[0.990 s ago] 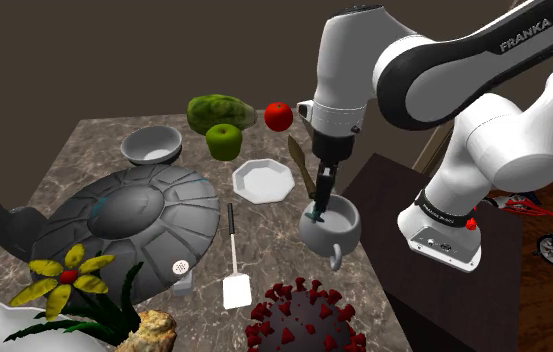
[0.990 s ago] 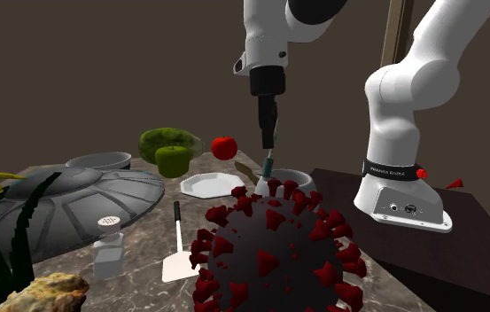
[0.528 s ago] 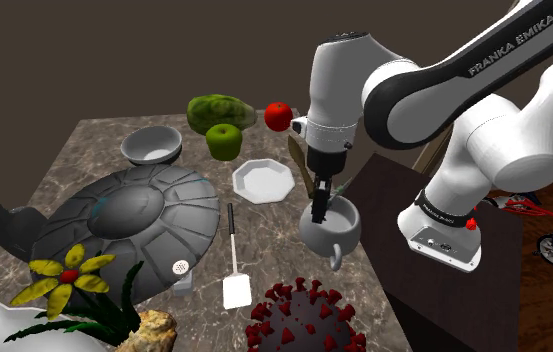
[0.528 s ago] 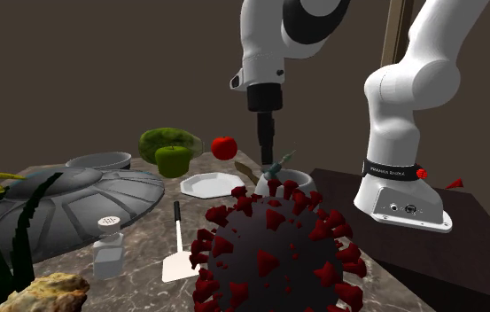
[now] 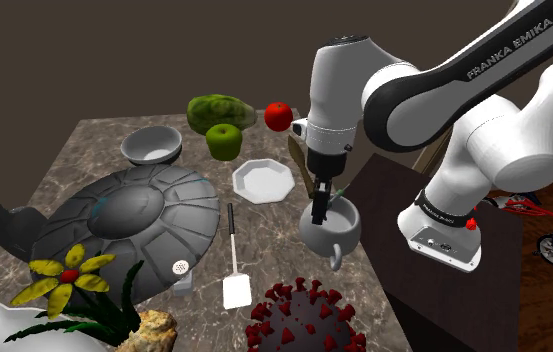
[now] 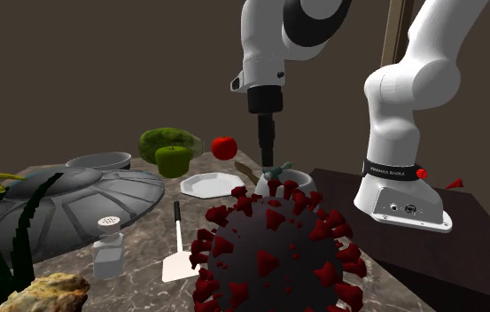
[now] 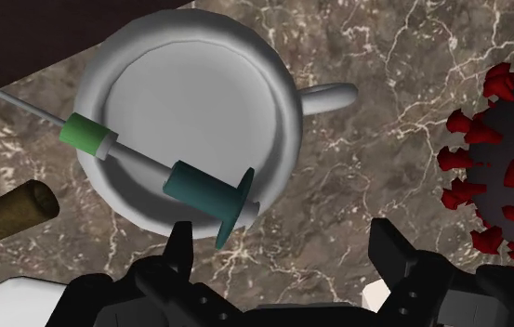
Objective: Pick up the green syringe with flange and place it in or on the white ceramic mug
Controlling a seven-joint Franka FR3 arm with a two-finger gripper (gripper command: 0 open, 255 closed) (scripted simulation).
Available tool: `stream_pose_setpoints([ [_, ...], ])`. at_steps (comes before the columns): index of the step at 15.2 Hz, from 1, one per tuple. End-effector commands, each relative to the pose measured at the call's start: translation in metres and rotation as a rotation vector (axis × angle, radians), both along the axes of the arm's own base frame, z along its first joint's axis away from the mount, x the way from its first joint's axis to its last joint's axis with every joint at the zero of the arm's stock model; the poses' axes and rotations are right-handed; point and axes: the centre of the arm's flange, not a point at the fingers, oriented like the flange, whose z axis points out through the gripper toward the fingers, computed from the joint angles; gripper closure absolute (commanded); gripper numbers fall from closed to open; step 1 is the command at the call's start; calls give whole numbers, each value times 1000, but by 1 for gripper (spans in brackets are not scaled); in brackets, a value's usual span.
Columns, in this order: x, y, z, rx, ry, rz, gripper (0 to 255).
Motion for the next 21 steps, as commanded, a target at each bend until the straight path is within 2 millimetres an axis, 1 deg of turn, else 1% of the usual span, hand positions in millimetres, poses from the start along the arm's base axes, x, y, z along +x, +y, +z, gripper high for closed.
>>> stream_pose_setpoints([
  [1, 0, 0, 0, 0, 0, 0, 255],
  [10, 0, 0, 0, 0, 0, 0, 255],
  [11, 0, 0, 0, 0, 0, 0, 0],
  [13, -9, -14, 6, -9, -57, 470, 0],
  [15, -12, -30, 12, -18, -113, 941, 0],
  [16, -11, -34, 13, -20, -126, 1046, 0],
  [21, -13, -34, -13, -20, -126, 1046, 0],
])
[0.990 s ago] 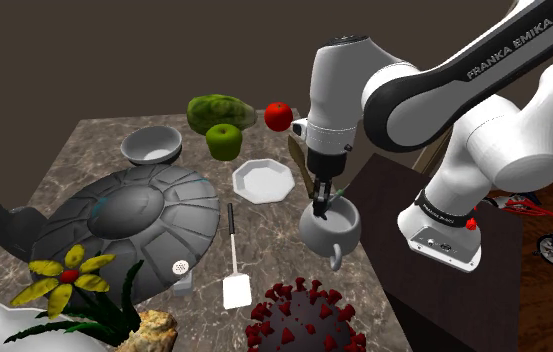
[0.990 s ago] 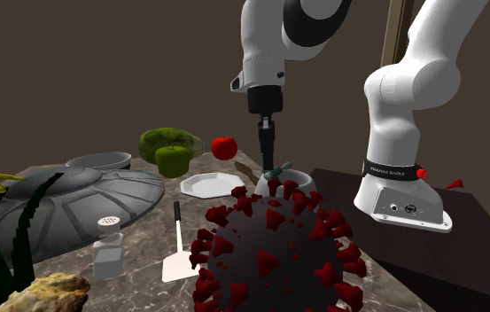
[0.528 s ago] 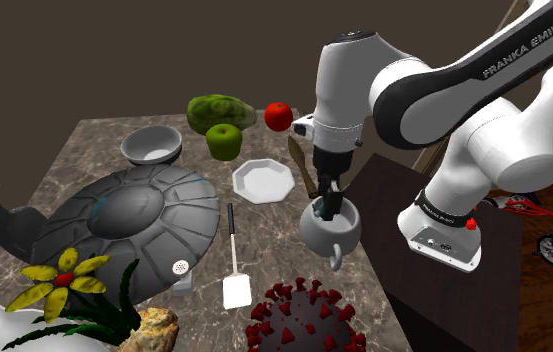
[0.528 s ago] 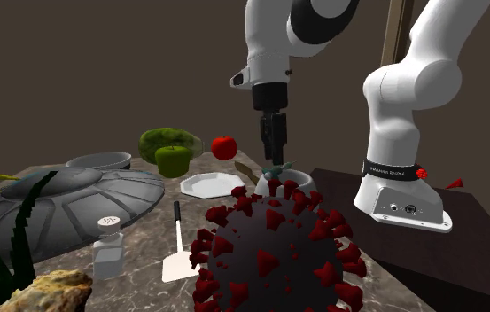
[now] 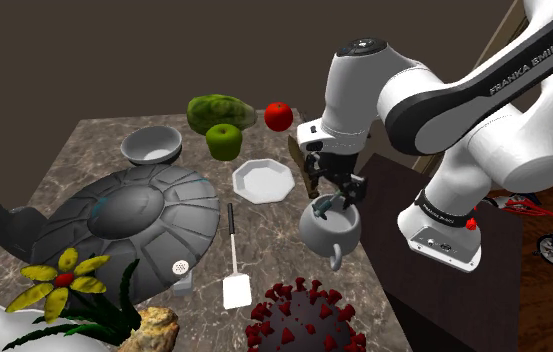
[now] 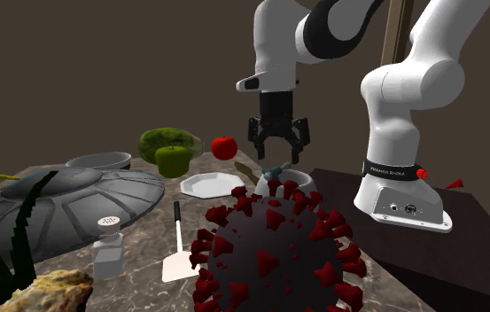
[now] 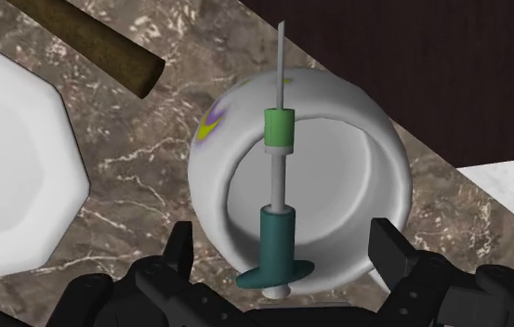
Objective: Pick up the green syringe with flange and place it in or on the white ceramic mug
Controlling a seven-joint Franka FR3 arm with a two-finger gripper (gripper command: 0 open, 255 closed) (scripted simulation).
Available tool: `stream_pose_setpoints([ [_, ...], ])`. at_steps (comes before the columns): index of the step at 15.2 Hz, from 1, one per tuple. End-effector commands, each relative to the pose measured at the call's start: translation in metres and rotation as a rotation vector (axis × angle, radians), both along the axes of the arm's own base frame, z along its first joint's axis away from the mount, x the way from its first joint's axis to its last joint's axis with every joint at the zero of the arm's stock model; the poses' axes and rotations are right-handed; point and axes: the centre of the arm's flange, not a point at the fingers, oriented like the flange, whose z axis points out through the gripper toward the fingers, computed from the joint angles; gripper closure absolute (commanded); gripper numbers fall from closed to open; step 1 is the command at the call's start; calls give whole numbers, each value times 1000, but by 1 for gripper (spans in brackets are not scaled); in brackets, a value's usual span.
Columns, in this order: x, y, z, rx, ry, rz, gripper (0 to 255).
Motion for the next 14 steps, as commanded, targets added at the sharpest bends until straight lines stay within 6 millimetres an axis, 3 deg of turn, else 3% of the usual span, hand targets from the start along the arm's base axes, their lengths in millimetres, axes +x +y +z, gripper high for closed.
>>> stream_pose_setpoints([
  [1, -1, -2, -11, 0, -1, 7, 0],
  [3, -2, -2, -20, 0, -1, 7, 0],
  [10, -2, -2, -20, 0, -1, 7, 0],
  [11, -2, -2, -20, 0, -1, 7, 255],
  [14, -2, -2, -19, 0, -1, 7, 255],
])
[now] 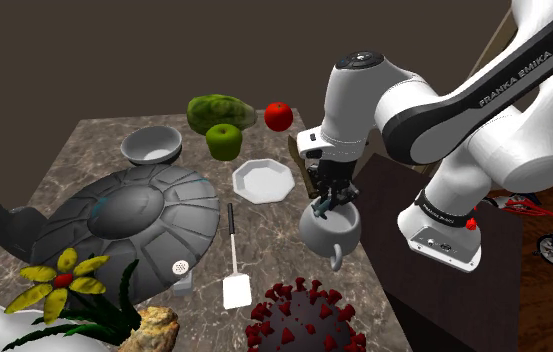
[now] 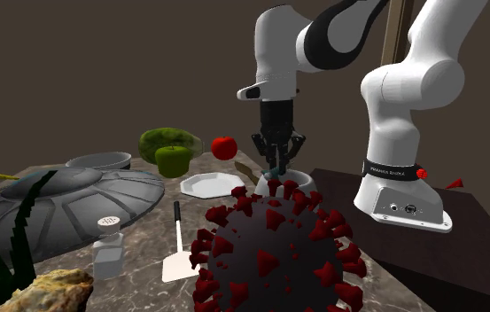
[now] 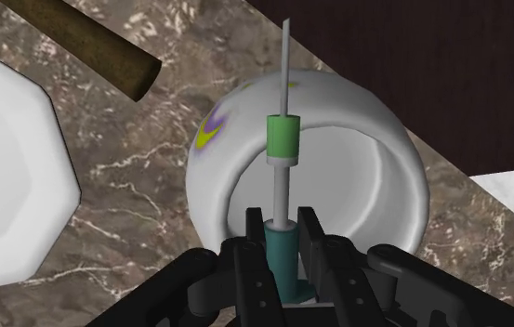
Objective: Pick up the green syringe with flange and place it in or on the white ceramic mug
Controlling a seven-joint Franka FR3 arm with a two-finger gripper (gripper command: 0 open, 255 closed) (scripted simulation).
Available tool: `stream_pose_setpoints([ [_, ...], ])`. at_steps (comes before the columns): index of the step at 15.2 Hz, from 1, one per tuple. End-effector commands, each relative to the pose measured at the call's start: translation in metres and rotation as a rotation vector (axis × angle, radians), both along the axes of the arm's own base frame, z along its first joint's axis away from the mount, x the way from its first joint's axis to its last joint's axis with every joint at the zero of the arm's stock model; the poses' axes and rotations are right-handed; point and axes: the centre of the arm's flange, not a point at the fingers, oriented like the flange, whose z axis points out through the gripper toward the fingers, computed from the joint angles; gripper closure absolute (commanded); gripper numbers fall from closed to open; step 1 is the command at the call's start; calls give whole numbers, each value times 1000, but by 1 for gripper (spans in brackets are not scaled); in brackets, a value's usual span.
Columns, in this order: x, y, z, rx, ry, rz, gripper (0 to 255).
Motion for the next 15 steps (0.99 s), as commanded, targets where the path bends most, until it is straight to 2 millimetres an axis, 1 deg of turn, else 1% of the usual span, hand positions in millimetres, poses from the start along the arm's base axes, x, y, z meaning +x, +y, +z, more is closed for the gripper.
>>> stream_pose_setpoints([
  [1, -1, 0, -1, -2, 2, 0, 255],
  [6, 0, 0, -1, -2, 2, 0, 255],
  [15, 0, 0, 46, -2, 2, 0, 255],
])
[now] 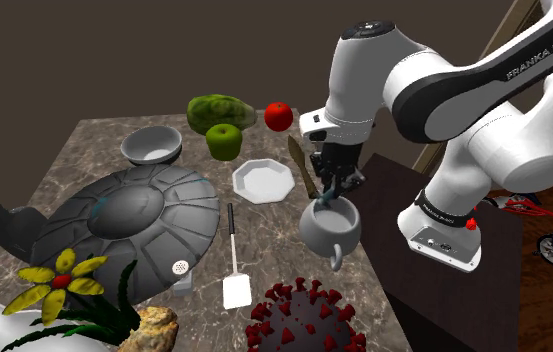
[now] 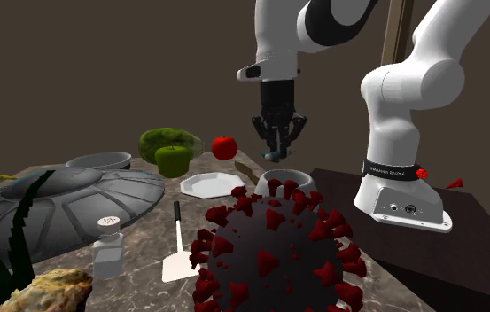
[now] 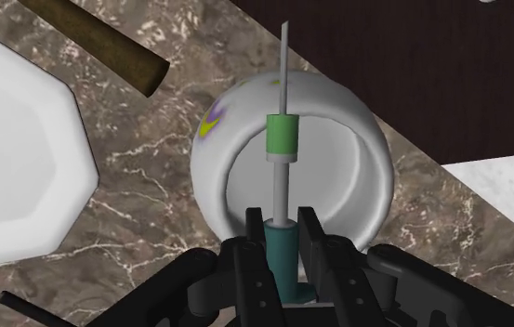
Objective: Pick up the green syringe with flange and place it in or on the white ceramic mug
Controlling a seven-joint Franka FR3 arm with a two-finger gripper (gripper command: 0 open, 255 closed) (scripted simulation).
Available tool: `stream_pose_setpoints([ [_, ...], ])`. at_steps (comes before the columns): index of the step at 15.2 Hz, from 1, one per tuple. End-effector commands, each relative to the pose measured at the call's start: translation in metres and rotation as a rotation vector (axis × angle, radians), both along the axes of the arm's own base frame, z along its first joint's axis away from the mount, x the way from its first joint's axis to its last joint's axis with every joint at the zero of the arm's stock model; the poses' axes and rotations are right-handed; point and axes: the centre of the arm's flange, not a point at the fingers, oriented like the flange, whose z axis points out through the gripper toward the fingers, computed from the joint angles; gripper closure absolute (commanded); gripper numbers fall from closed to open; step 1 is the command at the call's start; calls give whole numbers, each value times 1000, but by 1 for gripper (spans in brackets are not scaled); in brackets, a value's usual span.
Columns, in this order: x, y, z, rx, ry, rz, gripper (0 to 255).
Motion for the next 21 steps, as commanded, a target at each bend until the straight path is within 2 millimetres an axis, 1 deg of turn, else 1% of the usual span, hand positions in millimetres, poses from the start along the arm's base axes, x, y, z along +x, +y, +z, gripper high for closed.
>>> stream_pose_setpoints([
  [1, -1, 0, 10, -1, 1, 0, 255],
  [5, -1, 0, 29, -1, 1, 0, 255],
  [9, -31, 42, 38, -1, 1, 0, 255],
  [10, -33, 46, 39, -1, 1, 0, 255],
  [21, -33, 46, -19, -1, 1, 0, 255],
])
